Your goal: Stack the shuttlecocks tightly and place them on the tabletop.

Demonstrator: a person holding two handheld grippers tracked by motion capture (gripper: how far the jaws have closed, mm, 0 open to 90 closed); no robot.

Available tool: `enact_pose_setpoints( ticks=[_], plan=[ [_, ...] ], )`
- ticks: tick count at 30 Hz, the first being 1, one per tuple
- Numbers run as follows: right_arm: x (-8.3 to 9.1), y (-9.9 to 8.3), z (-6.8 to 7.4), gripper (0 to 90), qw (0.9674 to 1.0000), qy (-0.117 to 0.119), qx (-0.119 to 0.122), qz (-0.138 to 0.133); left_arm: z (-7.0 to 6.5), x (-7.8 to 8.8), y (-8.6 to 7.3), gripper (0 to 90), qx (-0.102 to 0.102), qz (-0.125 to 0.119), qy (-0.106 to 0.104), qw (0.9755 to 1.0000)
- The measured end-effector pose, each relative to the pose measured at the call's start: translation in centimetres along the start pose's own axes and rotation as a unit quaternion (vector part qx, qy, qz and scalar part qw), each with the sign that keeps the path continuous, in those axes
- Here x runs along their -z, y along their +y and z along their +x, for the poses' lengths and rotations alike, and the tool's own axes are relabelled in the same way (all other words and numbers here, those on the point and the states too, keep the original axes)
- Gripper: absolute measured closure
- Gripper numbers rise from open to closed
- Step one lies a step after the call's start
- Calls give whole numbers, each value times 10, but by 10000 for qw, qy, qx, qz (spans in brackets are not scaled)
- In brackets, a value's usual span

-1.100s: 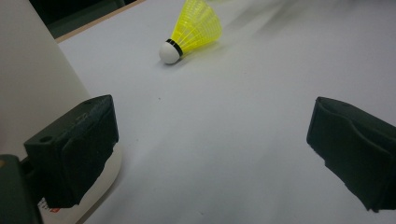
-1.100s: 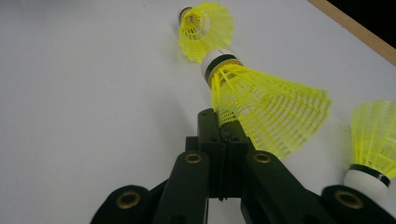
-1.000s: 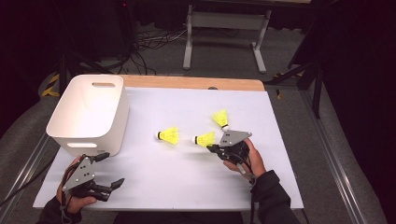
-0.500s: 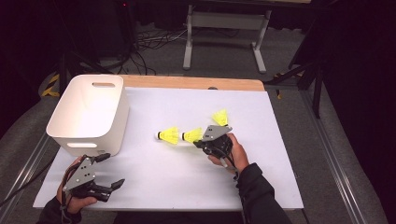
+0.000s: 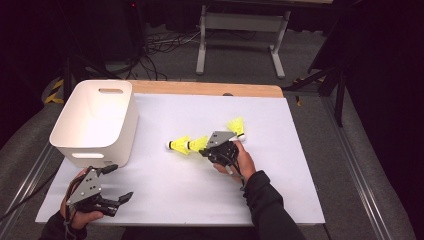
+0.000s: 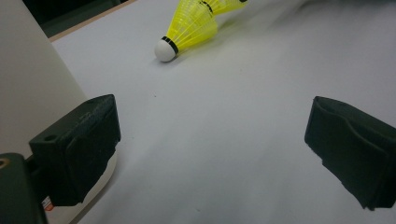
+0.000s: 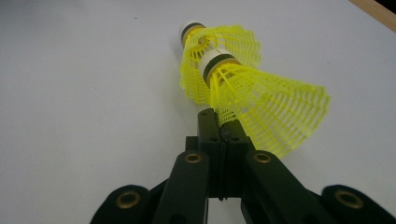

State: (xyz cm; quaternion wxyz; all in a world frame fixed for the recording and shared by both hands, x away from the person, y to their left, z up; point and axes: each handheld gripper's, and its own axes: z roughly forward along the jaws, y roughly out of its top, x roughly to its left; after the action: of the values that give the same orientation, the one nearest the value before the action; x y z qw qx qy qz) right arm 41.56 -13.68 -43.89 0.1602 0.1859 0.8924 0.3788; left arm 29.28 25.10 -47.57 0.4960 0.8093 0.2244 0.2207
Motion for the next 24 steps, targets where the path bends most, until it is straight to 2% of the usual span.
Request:
enact_pose_setpoints(
  ticks=[6, 14, 24],
  plan=[
    [-11, 5, 4, 900, 10000, 64, -11, 34, 0, 1, 0, 40, 1, -17, 6, 10000],
    [-24, 11, 9, 899, 9999, 4, -46, 112, -1, 1, 0, 41, 26, -45, -23, 10000],
    [-34, 11, 8, 897, 9997, 58, -220, -33, 1, 2, -1, 42, 19, -38, -47, 10000]
  ],
)
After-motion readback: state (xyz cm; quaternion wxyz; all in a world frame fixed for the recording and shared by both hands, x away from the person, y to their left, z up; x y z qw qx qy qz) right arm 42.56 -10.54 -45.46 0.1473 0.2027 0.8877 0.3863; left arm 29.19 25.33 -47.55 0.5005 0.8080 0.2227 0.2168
